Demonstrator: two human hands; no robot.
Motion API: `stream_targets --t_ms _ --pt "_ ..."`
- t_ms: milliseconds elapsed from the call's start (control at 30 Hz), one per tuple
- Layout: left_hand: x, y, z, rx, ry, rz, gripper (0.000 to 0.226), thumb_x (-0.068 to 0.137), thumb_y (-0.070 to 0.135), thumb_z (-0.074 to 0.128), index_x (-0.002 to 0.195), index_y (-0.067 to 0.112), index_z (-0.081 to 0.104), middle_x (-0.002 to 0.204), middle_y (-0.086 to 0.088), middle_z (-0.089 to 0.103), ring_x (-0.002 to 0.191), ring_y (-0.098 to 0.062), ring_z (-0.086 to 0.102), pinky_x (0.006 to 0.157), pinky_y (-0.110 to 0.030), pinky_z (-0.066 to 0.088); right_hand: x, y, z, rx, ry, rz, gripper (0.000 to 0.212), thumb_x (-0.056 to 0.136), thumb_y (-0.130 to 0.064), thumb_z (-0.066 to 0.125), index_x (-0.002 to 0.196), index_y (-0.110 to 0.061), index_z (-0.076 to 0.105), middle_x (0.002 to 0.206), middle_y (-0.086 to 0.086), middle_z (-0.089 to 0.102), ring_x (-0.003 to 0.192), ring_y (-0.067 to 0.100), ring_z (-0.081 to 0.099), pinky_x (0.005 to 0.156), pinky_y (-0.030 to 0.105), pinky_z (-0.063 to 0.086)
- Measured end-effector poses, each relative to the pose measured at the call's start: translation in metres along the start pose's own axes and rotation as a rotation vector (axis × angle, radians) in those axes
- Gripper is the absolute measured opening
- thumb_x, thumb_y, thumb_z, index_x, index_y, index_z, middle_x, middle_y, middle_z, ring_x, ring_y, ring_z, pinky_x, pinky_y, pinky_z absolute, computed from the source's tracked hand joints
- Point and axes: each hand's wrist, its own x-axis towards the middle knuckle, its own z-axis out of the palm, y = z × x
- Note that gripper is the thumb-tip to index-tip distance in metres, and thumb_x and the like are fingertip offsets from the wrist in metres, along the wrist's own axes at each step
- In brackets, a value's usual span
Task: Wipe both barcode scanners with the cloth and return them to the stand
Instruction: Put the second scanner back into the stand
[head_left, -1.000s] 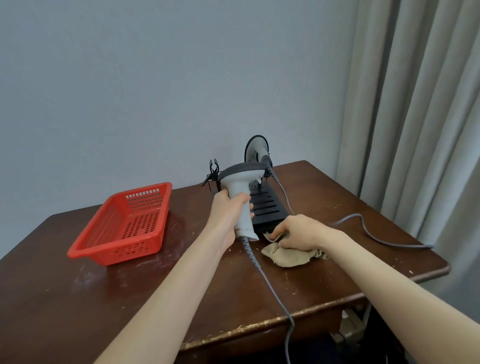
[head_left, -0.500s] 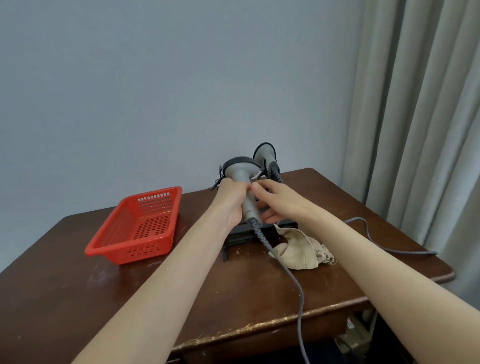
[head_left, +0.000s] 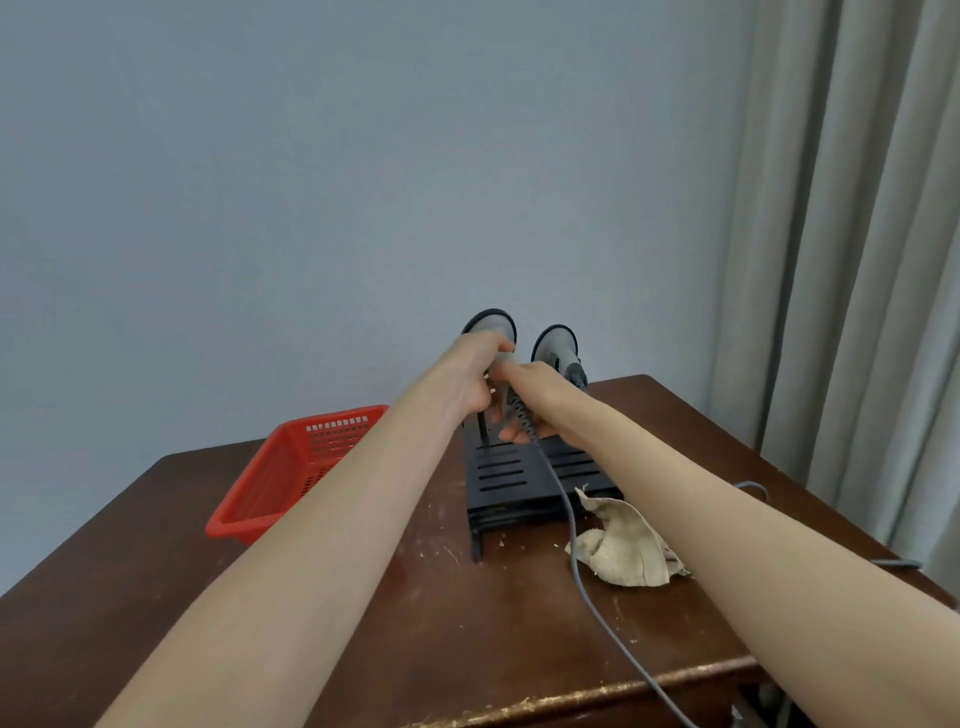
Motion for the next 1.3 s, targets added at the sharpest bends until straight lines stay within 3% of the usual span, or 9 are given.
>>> stream_targets --t_ms 133,333,433,533,700,833,1000,1100,1300 --pt "0.007 0.002 -0.008 -0.087 -0.048 0.006 0.004 0.089 0.01 0.05 0.088 0.006 0.05 0.083 -0.011 0.051 0.07 -0.021 0.051 0.066 -0.032 0.047 0.013 -0.006 -0.004 0.076 0.03 0.026 0.042 0.092 -0.039 0.048 0.095 0.001 0.059 0.056 0.01 0.06 0.052 0.02 0.062 0.059 0.029 0.054" --pt "0.03 0.001 -0.023 -0.204 -0.013 0.152 0.016 0.091 0.006 0.045 0.098 0.004 0.059 0.095 -0.01 0.06 0.092 -0.023 0.057 0.078 -0.036 0.051 0.027 -0.014 0.0 0.121 0.184 -0.018 0.032 0.091 -0.028 0.045 0.099 -0.001 0.059 0.061 0.008 0.062 0.042 0.015 0.056 0.039 0.017 0.041" --pt "0.054 -0.015 -0.035 0.108 0.176 0.333 0.038 0.09 0.002 0.04 0.124 0.005 0.057 0.116 -0.006 0.059 0.106 -0.021 0.055 0.094 -0.034 0.047 0.035 -0.014 0.003 0.164 0.235 -0.033 0.029 0.089 -0.023 0.043 0.105 -0.003 0.057 0.058 0.007 0.062 0.039 0.014 0.055 0.039 0.018 0.04" --pt "0.078 -0.046 -0.045 0.458 0.32 0.41 0.055 0.09 0.005 0.051 0.142 0.006 0.034 0.142 -0.009 0.046 0.128 -0.024 0.045 0.102 -0.033 0.037 0.045 -0.008 0.008 0.161 0.261 -0.04 0.028 0.089 -0.025 0.041 0.103 -0.005 0.056 0.059 0.009 0.062 0.045 0.018 0.058 0.044 0.024 0.042" --pt "0.108 -0.093 -0.048 0.714 0.311 0.367 0.092 0.082 0.017 0.07 0.15 0.003 0.009 0.153 -0.014 0.026 0.14 -0.027 0.028 0.107 -0.039 0.034 0.059 0.001 0.017 0.098 0.248 -0.051 0.023 0.089 -0.027 0.042 0.08 -0.01 0.055 0.059 0.009 0.062 0.052 0.02 0.055 0.051 0.028 0.041" --pt "0.13 -0.111 -0.047 0.808 0.354 0.337 0.107 0.076 0.032 0.077 0.15 0.005 0.006 0.154 -0.013 0.024 0.142 -0.025 0.025 0.111 -0.039 0.031 0.072 0.009 0.023 0.057 0.235 -0.054 0.029 0.089 -0.03 0.044 0.081 -0.006 0.057 0.06 0.008 0.063 0.053 0.019 0.054 0.049 0.027 0.04" --pt "0.149 -0.118 -0.043 0.815 0.364 0.362 0.095 0.072 0.038 0.079 0.145 0.008 0.027 0.146 -0.009 0.042 0.136 -0.024 0.037 0.106 -0.04 0.038 0.09 0.019 0.029 0.006 0.243 -0.054 0.03 0.086 -0.03 0.045 0.084 -0.003 0.058 0.059 0.007 0.064 0.054 0.02 0.056 0.056 0.031 0.044" --pt "0.156 -0.123 -0.04 0.774 0.404 0.379 0.063 0.068 0.039 0.079 0.117 0.01 0.051 0.115 -0.007 0.062 0.109 -0.026 0.056 0.086 -0.043 0.05 0.098 0.023 0.032 0.006 0.246 -0.064 0.03 0.086 -0.031 0.044 0.082 -0.004 0.057 0.058 0.007 0.063 0.055 0.021 0.056 0.06 0.035 0.047" --pt "0.161 -0.127 -0.035 0.781 0.412 0.407 0.038 0.079 0.033 0.071 0.1 0.008 0.051 0.1 -0.006 0.061 0.093 -0.024 0.059 0.07 -0.036 0.049 0.107 0.027 0.034 -0.002 0.282 -0.092 0.027 0.088 -0.03 0.046 0.088 -0.006 0.057 0.059 0.004 0.062 0.052 0.02 0.055 0.063 0.038 0.048"
